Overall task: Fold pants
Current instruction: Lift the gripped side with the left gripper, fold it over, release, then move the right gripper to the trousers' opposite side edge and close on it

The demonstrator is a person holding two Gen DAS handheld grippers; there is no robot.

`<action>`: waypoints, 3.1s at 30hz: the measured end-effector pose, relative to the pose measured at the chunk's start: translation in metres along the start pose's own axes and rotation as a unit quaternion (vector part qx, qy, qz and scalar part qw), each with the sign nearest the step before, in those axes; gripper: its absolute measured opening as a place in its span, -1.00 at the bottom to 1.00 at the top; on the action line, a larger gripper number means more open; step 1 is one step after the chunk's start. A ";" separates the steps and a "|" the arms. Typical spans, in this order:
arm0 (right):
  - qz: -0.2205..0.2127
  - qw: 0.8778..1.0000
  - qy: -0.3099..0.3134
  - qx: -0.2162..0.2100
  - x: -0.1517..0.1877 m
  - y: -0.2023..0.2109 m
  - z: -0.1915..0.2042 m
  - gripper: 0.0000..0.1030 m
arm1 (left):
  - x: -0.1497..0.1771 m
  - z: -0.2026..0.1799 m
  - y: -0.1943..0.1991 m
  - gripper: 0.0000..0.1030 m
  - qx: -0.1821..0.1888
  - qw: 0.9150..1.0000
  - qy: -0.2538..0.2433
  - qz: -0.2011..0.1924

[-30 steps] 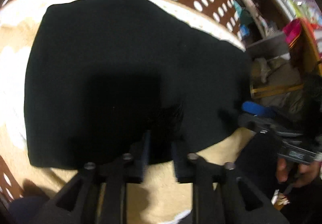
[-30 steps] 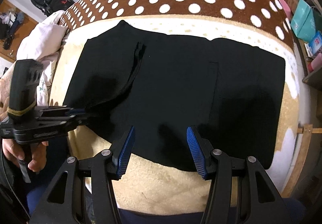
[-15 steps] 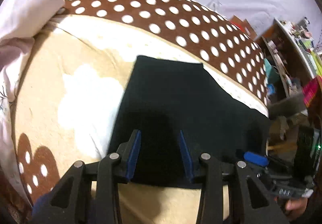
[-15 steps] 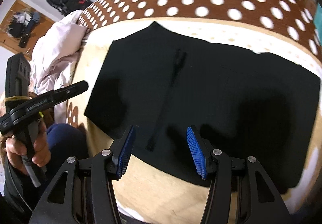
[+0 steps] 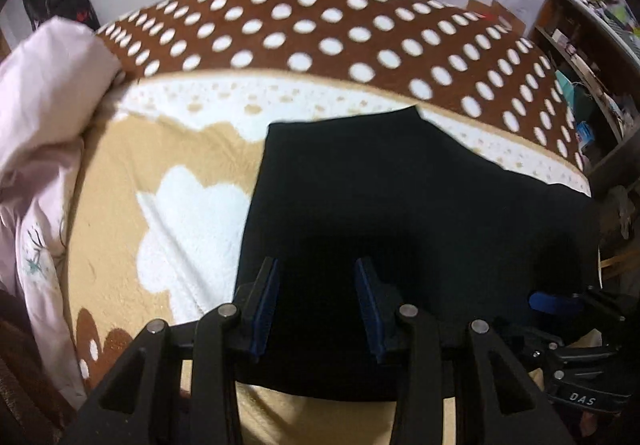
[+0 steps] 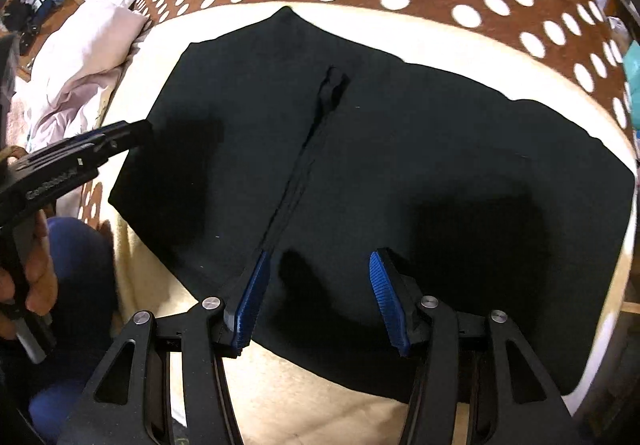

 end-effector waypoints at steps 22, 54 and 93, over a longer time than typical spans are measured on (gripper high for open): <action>-0.033 0.997 -0.068 0.005 0.023 0.053 -0.049 0.01 | 0.011 -0.083 0.049 -0.20 0.032 0.997 -0.072 -0.027; -0.051 0.992 -0.112 0.039 0.047 0.077 -0.087 0.01 | 0.033 -0.114 0.051 -0.20 0.070 0.995 -0.074 -0.003; -0.063 0.989 -0.105 0.080 0.040 0.083 -0.114 0.01 | 0.029 -0.103 0.037 -0.20 0.063 0.996 -0.054 0.013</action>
Point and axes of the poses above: each gripper's, at about its wrist camera, not at the fingertips, and y roughly against the way its jaws point, z to its left, x to its underside, the point moved 6 cm from there along -y, roughly the way its jaws point, and after that the axes turned 1 degree about x, right-handed, at the moved point
